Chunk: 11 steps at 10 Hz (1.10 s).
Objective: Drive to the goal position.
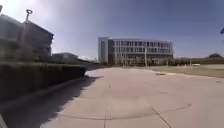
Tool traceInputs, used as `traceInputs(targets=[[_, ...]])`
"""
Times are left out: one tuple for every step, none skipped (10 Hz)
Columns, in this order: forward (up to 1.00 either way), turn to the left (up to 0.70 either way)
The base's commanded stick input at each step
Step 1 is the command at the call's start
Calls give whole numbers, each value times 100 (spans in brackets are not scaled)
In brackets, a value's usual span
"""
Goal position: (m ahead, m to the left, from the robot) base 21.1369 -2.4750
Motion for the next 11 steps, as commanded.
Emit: traceInputs(targets=[[100,0],[100,0],[100,0],[100,0],[100,0],[100,0],[100,0],[100,0],[100,0],[100,0],[100,0]])
